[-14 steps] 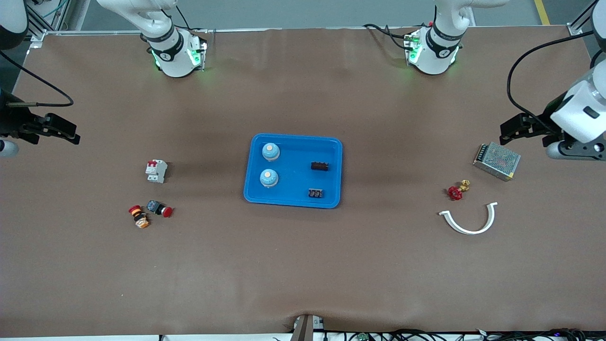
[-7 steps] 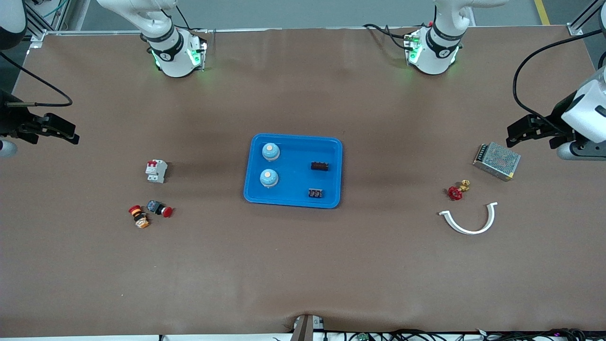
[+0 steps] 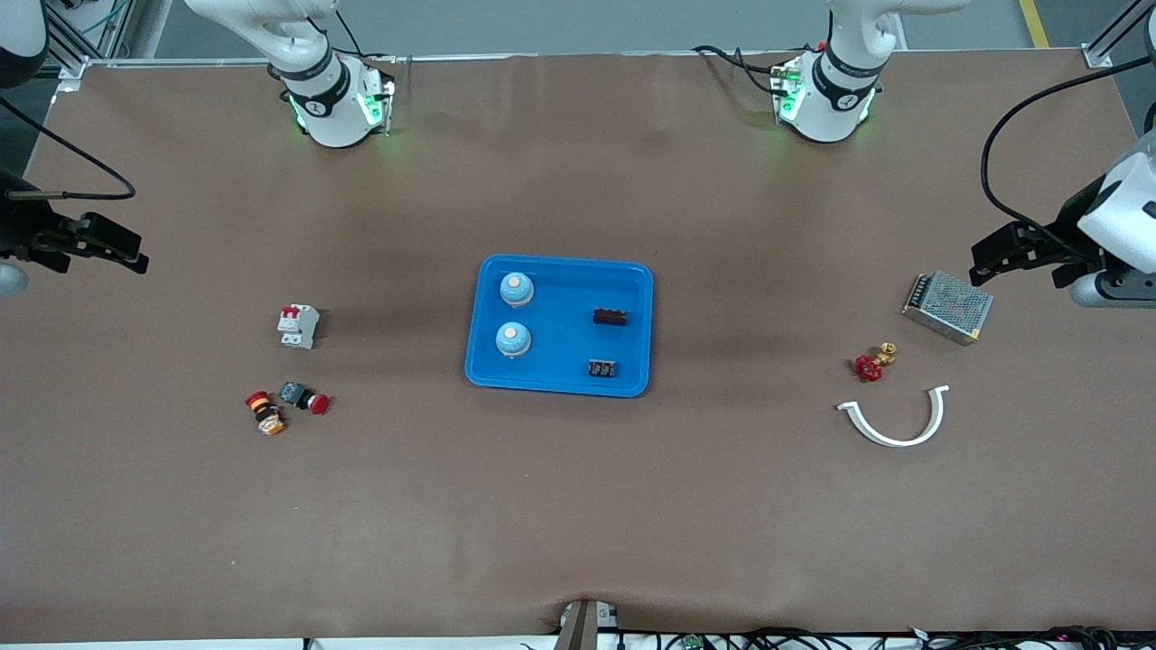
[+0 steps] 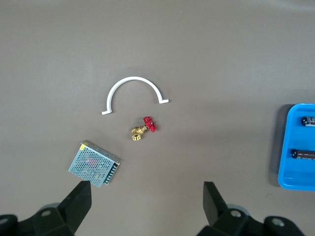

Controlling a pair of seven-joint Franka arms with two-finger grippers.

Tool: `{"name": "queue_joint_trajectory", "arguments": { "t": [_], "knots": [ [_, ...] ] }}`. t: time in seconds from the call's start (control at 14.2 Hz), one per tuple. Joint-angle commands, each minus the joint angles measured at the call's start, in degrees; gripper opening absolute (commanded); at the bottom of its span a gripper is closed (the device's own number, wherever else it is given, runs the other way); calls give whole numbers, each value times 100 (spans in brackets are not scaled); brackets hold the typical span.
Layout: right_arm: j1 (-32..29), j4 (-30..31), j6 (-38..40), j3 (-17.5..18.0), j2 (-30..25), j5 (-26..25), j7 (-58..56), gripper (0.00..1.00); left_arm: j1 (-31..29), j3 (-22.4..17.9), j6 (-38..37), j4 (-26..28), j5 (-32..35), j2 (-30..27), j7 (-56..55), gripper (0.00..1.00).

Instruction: Place electrolytic capacitor and blue bell in tray

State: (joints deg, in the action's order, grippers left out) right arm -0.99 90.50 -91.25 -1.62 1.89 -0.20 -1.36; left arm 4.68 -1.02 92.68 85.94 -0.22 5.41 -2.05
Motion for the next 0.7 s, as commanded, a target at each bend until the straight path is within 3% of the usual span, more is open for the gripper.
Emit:
{"name": "queue_joint_trajectory", "arguments": {
  "t": [0.0, 0.63],
  "knots": [
    [-77, -32, 20, 74, -74, 37, -13, 100, 24, 32, 84, 20, -22, -58, -94, 100],
    [-77, -32, -68, 74, -57, 11, -22, 100, 42, 41, 163, 46, 49, 4, -103, 100]
  ]
}}
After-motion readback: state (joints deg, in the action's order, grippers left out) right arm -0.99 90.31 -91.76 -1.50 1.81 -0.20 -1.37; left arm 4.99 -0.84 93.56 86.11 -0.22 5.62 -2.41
